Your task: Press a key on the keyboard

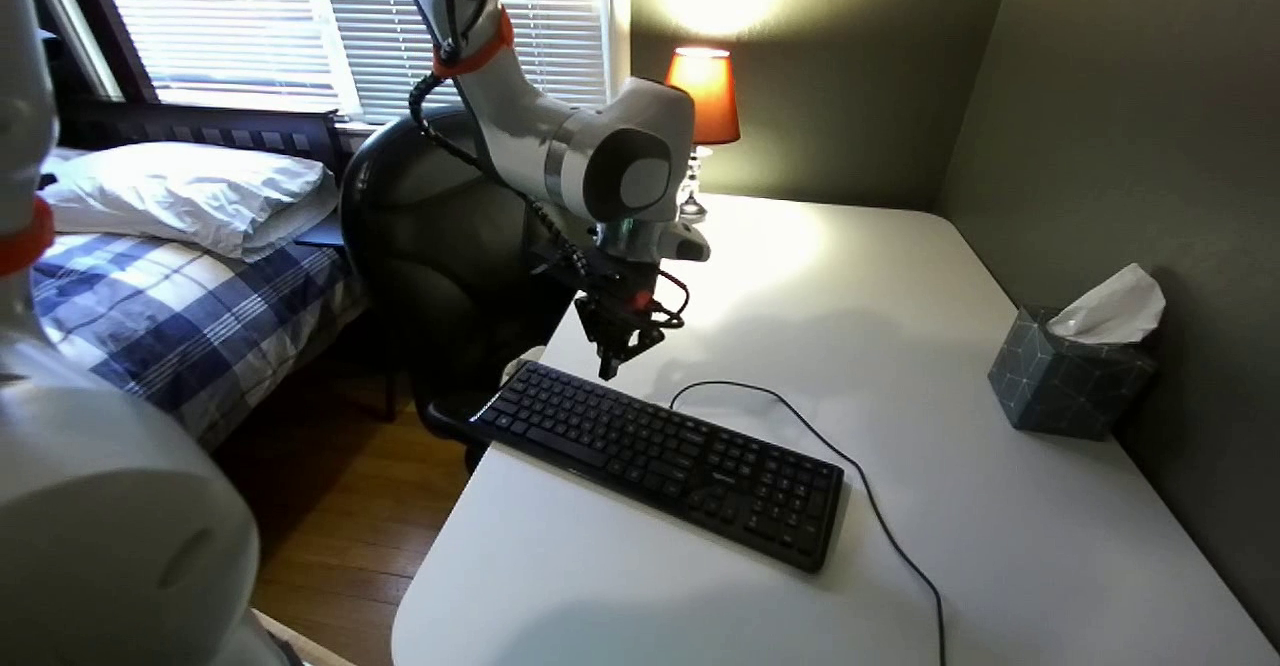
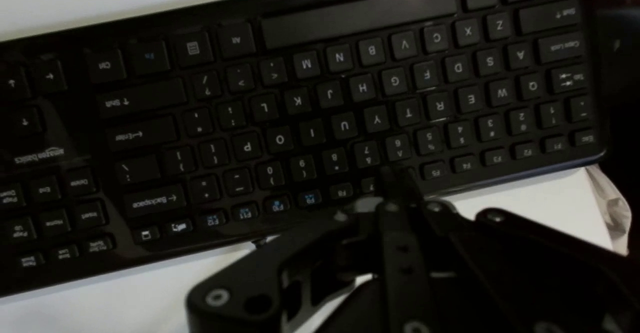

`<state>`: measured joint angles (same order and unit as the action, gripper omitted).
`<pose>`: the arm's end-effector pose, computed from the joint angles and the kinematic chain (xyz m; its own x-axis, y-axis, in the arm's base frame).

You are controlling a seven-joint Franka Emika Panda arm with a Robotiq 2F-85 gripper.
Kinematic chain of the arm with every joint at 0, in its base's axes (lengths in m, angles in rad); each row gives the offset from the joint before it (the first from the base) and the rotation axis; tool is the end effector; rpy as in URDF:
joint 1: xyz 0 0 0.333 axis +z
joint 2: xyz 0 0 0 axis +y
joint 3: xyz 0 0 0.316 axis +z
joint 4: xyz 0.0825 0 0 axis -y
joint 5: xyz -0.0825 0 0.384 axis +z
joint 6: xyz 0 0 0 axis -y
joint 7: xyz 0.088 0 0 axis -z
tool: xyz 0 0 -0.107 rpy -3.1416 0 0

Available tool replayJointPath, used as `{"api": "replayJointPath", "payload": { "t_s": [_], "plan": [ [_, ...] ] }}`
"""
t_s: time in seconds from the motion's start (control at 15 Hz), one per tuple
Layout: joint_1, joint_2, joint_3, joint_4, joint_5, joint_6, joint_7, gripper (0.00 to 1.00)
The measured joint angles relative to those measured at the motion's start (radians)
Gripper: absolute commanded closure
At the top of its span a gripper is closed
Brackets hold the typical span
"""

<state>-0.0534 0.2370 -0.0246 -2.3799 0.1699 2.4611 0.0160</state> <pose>0.4870 -0.0386 0.2105 0.9614 -0.2230 -0.1612 -0.2375 -0.9684 -0.0764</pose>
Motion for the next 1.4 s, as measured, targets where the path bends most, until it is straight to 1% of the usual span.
{"api": "replayJointPath", "payload": {
  "t_s": [0.53,1.2,1.4],
  "plan": [
    [-0.007,0.039,0.0,0.048,0.001,-0.071,0.0,1.0],
    [-0.008,0.098,0.001,0.089,0.005,-0.078,0.0,1.0],
    [-0.01,0.112,0.002,0.105,0.008,-0.103,-0.001,1.0]
  ]
}}
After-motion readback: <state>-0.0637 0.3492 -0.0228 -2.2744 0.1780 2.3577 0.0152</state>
